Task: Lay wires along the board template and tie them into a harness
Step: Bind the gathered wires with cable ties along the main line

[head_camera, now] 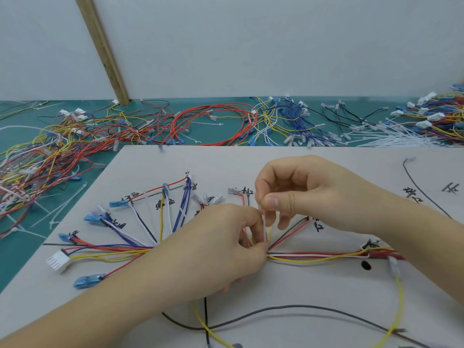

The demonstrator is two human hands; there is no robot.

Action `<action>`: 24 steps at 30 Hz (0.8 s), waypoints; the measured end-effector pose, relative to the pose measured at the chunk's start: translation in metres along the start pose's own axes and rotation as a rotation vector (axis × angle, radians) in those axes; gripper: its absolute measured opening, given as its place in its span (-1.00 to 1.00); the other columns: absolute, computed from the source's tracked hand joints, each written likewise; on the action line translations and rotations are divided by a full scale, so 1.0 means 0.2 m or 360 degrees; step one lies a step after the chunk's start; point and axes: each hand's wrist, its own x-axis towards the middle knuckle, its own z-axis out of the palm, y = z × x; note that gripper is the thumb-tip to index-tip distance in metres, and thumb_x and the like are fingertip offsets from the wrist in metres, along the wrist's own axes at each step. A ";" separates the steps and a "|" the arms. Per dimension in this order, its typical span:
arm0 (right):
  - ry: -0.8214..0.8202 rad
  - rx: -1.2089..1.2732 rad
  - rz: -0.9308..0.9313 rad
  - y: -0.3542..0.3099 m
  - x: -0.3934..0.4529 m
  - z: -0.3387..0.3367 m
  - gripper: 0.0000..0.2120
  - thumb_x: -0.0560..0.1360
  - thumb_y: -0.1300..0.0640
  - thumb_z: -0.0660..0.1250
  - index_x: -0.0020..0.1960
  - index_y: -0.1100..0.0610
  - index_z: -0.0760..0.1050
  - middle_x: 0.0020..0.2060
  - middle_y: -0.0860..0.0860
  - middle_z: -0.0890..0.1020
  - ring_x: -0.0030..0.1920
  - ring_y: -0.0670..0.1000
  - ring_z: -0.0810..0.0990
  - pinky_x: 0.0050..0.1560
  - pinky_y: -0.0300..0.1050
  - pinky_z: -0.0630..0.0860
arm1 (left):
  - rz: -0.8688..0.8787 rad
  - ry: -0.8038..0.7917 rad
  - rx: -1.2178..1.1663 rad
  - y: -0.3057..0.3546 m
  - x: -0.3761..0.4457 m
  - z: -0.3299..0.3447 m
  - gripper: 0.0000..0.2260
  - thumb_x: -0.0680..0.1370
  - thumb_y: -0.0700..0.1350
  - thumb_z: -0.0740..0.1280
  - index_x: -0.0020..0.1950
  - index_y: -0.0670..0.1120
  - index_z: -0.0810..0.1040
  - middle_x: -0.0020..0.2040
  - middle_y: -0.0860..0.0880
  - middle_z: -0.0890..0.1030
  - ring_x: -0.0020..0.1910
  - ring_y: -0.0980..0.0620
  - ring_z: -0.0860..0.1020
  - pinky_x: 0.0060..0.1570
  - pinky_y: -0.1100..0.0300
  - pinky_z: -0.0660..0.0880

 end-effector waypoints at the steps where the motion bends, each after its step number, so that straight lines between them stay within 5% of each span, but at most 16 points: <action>1: -0.0006 0.0020 -0.0001 0.00 0.00 0.00 -0.93 0.37 0.23 0.27 -0.25 0.08 0.47 -0.40 -0.08 0.57 -0.36 -0.14 0.57 -0.35 -0.28 0.51 | 0.0001 0.0002 0.0007 0.00 0.00 0.00 -0.95 0.43 -0.02 0.21 -0.22 0.06 0.44 -0.53 0.13 0.51 -0.72 0.17 0.35 -0.63 0.41 0.26; 16: 0.0013 0.0335 -0.0045 -0.03 -0.01 0.07 -0.91 0.36 0.29 0.26 -0.28 0.16 0.48 -0.45 0.02 0.57 -0.38 -0.07 0.56 -0.32 -0.26 0.58 | 0.0031 0.0064 0.0264 0.02 0.01 0.02 -0.71 0.48 -0.08 0.23 -0.45 0.03 0.33 -0.60 0.21 0.44 -0.73 0.20 0.35 -0.69 0.47 0.19; 24: 0.0125 0.0204 0.0067 -0.02 0.00 -0.01 -0.86 0.48 0.31 0.28 -0.23 0.15 0.48 -0.40 0.01 0.61 -0.33 -0.08 0.59 -0.26 -0.22 0.59 | 0.0012 0.0019 0.0065 0.00 0.00 0.00 -0.85 0.49 -0.02 0.22 -0.28 0.04 0.45 -0.54 0.23 0.49 -0.71 0.18 0.36 -0.64 0.42 0.25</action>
